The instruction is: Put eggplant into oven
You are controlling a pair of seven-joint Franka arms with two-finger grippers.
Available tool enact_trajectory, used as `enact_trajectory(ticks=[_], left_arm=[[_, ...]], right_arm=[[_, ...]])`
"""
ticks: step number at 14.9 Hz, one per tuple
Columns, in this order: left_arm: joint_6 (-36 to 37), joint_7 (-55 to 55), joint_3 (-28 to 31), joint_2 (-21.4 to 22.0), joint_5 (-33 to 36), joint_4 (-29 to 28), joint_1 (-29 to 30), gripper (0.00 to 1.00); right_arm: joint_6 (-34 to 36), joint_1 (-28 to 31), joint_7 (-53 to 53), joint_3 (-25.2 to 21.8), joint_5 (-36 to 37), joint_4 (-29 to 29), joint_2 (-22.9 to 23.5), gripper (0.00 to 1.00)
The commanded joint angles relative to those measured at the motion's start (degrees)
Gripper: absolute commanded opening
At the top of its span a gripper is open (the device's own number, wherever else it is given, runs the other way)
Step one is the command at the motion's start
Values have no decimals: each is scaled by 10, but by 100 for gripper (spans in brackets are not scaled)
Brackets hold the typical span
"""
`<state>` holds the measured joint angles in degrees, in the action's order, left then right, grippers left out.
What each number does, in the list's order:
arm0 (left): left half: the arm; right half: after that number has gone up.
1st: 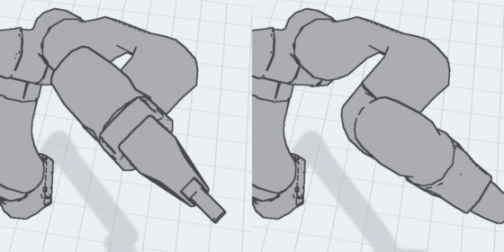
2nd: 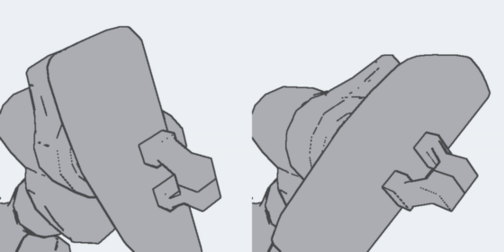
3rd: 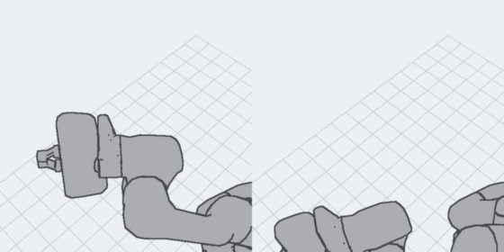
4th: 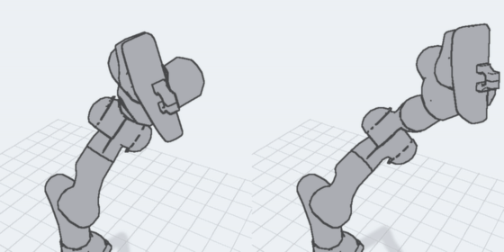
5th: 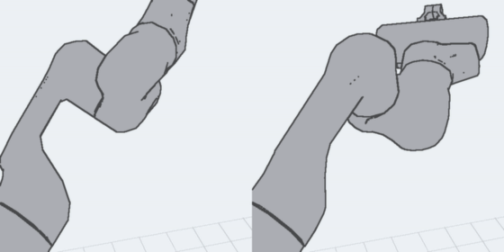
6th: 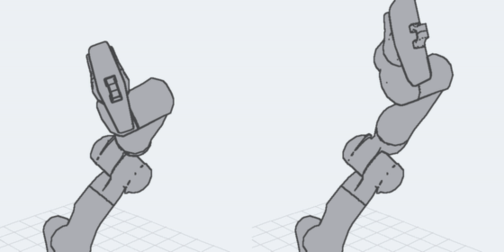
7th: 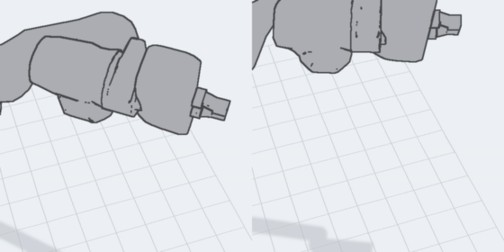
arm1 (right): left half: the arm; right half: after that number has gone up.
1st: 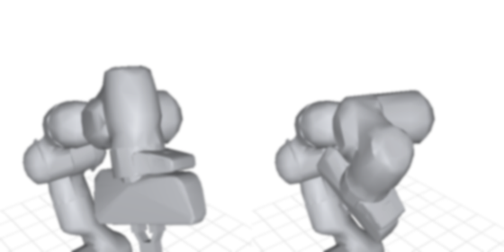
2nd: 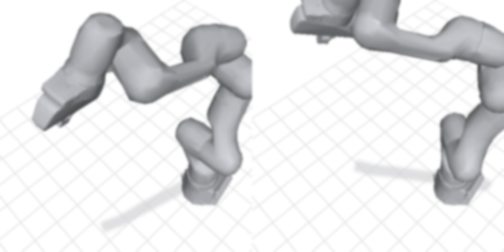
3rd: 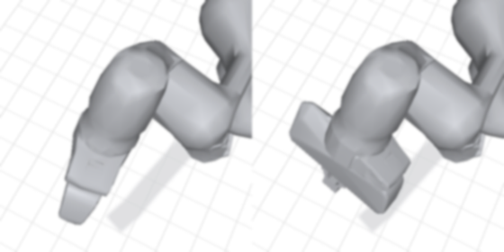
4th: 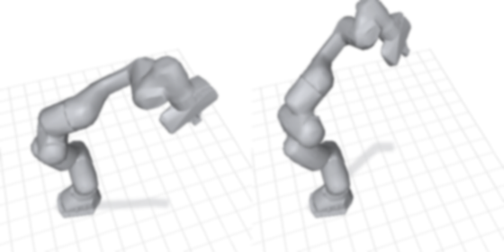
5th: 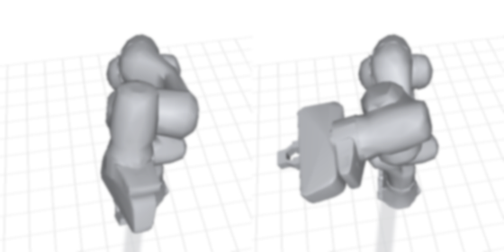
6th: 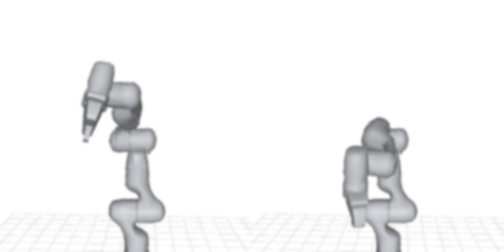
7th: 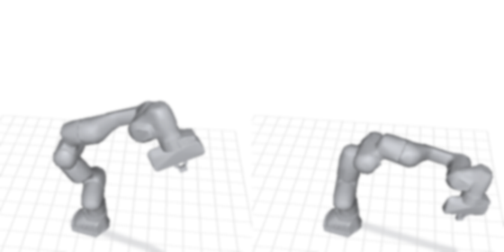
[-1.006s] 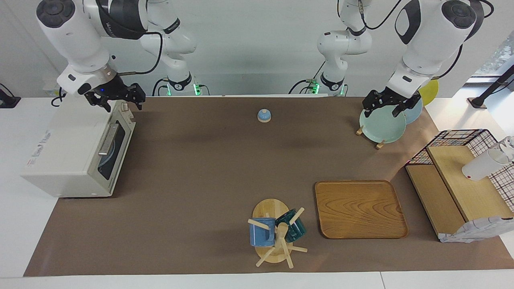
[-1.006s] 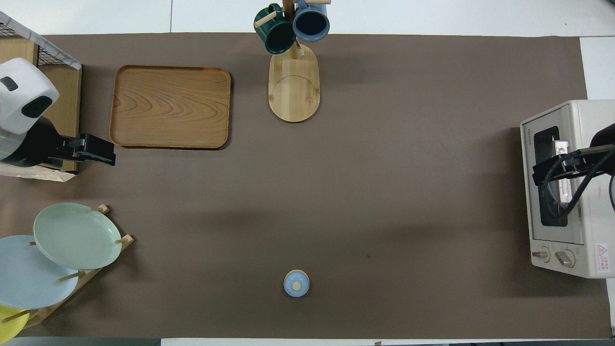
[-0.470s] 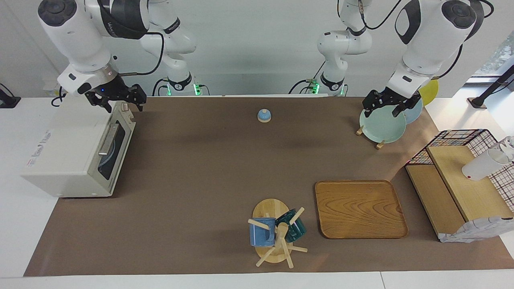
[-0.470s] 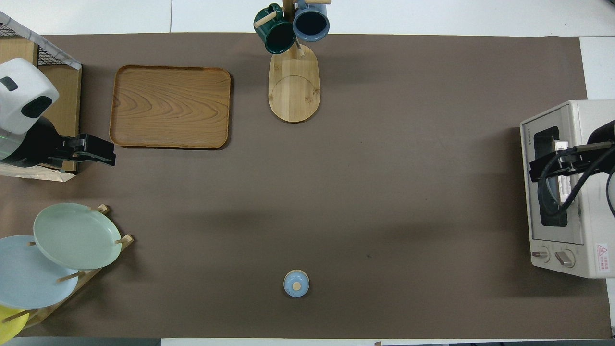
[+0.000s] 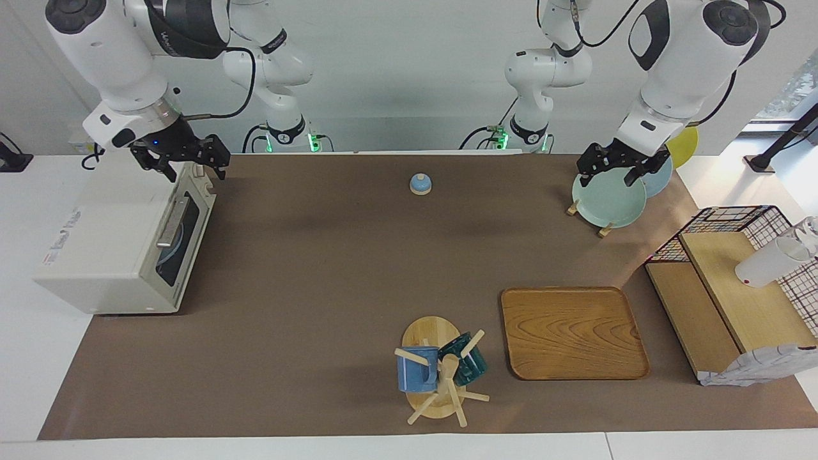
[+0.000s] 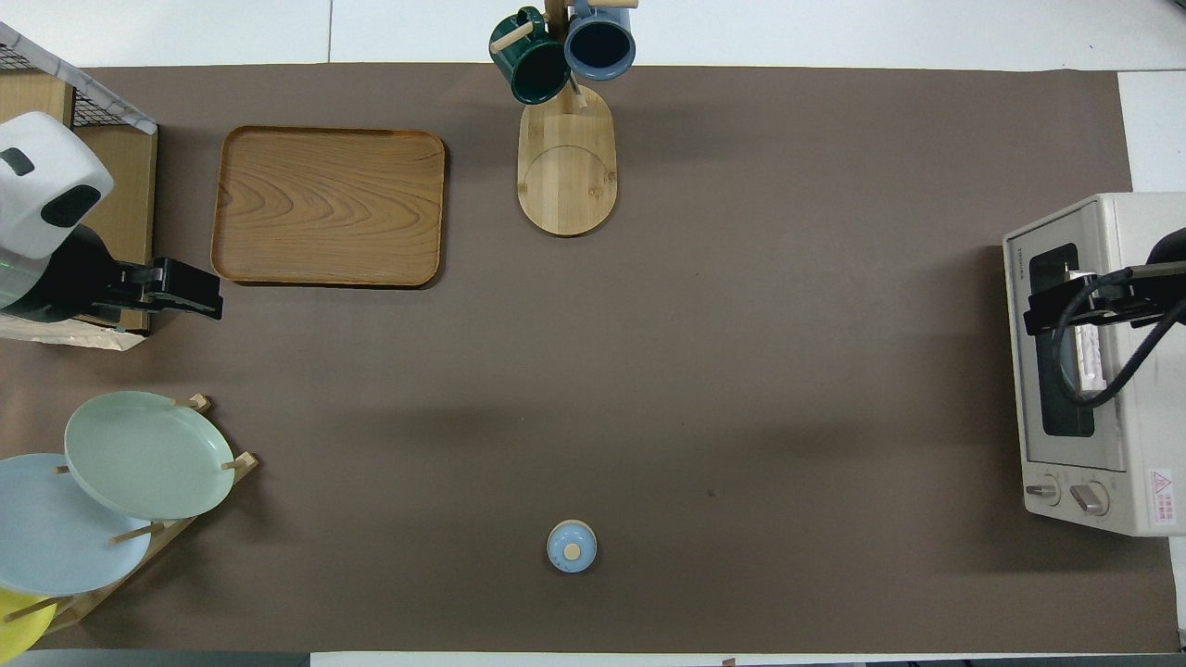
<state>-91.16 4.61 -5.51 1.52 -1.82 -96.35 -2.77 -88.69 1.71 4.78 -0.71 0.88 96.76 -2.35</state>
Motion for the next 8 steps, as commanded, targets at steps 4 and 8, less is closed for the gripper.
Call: enact_trajectory(ticks=[4, 8], left_arm=[[-2, 0, -2, 4, -1, 2, 3, 100], [-2, -1, -2, 4, -1, 2, 3, 100]], right_arm=[[3, -7, -11, -7, -9, -6, -4, 100], [3, -7, -10, -7, -10, -6, -6, 100]])
